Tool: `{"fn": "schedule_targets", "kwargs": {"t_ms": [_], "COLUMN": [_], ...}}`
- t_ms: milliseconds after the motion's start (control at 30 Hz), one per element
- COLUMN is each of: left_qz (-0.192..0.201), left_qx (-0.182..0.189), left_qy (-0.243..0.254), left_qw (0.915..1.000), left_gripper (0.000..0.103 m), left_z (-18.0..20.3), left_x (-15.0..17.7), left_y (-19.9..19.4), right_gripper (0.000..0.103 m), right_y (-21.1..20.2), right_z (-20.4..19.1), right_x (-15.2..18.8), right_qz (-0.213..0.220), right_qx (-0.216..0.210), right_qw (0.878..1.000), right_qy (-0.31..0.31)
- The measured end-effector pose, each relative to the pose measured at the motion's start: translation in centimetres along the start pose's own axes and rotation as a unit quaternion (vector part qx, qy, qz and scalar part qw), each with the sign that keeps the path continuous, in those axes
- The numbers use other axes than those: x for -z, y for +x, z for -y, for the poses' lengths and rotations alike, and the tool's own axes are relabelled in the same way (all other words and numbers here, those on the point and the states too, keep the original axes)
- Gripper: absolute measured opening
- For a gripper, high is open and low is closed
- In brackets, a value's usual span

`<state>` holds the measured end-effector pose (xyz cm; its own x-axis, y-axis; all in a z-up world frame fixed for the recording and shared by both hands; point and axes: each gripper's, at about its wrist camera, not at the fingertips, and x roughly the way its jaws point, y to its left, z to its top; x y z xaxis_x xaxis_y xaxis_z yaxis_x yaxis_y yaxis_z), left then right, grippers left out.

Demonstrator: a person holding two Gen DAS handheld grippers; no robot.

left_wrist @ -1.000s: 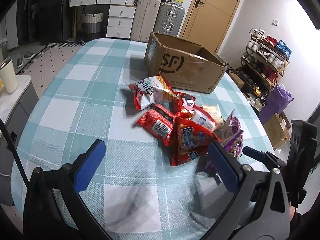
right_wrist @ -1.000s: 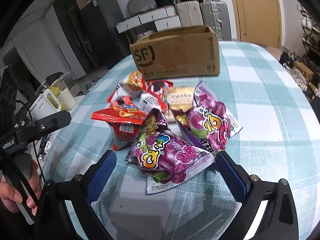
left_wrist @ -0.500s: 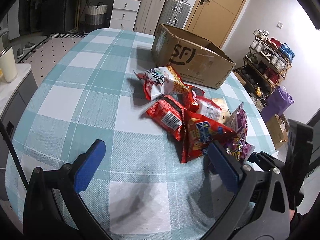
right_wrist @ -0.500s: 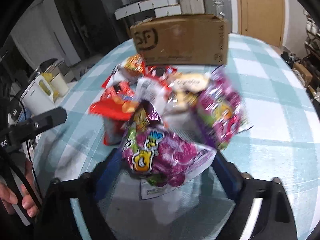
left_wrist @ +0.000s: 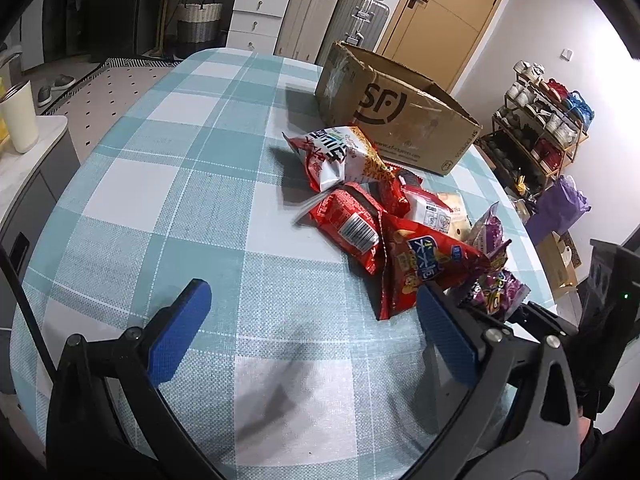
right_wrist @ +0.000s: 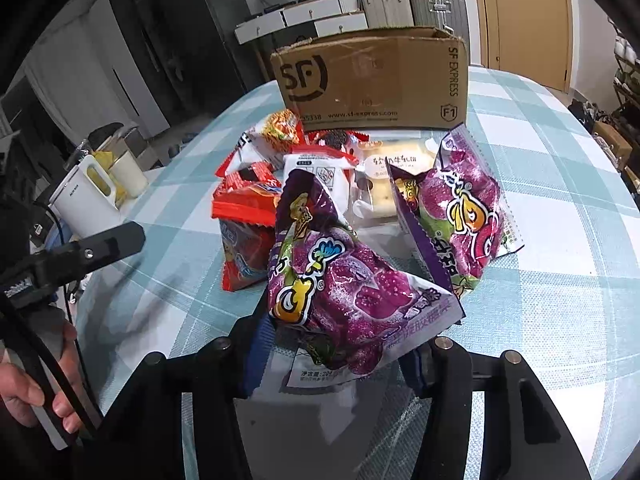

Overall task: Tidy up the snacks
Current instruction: 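Grasp the purple grape candy bag with the right gripper while the left grasps a red packet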

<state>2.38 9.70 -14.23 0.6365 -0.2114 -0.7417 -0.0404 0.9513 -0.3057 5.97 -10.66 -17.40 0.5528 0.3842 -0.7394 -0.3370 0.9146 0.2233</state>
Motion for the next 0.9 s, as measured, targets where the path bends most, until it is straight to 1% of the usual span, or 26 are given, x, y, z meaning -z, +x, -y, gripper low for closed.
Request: {"fn": "schedule_targets", "kwargs": {"t_ms": [167, 333, 433, 600, 733, 900], "left_qz": [-0.005, -0.022, -0.034, -0.062, -0.071, -0.078], "left_qx": [0.003, 0.012, 0.025, 0.049, 0.067, 0.070], "left_qy": [0.007, 0.025, 0.027, 0.033, 0.030, 0.020], "left_qw": [1.0000, 0.9994, 0.9987, 0.9963, 0.9948, 0.9943], "left_gripper": [0.102, 0.102, 0.102, 0.102, 0.102, 0.102], "left_z": [0.6, 1.9, 2.7, 4.9, 6.5, 8.0], "left_x": [0.0, -0.2, -0.4, -0.3, -0.3, -0.6], "left_y": [0.2, 1.0, 1.7, 3.4, 4.4, 6.0], "right_gripper": [0.054, 0.054, 0.054, 0.054, 0.054, 0.054], "right_y": [-0.6, -2.0, -2.9, -4.9, -6.0, -6.7], "right_z": [0.1, 0.6, 1.4, 2.7, 3.8, 5.0], "right_x": [-0.1, 0.0, -0.3, -0.5, -0.4, -0.1], "right_qz": [0.012, 0.031, 0.045, 0.068, 0.080, 0.084], "right_qx": [-0.005, -0.006, -0.011, 0.000, 0.006, 0.011], "right_qw": [1.000, 1.000, 0.999, 0.997, 0.996, 0.996], "right_qy": [0.000, 0.001, 0.016, 0.020, 0.028, 0.038]}}
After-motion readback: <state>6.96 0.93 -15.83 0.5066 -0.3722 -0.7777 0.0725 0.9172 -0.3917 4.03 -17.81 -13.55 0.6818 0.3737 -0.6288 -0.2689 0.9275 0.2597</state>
